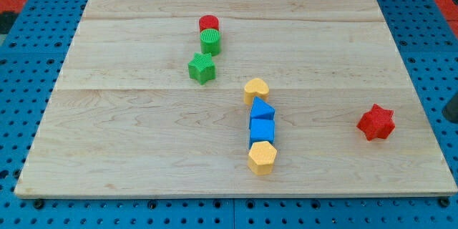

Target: Slide the red star towards the red circle

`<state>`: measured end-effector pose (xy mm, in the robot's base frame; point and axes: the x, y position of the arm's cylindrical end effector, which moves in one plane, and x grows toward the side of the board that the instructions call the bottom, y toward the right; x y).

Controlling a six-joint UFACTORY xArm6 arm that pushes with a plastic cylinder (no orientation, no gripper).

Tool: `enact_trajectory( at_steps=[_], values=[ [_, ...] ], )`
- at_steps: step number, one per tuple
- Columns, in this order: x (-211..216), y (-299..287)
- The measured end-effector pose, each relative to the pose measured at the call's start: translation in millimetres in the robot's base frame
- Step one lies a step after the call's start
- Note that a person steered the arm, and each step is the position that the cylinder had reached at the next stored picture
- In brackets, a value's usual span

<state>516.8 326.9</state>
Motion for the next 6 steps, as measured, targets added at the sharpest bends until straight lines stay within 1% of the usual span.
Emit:
enact_trajectory(
  at_steps=[1,3,4,5,6],
  values=[
    [19.5,-55.9],
    [-55.2,-113.9],
    [-5.8,-54.6],
    [25.1,-103.8],
    [-35.7,-152.8]
  ],
)
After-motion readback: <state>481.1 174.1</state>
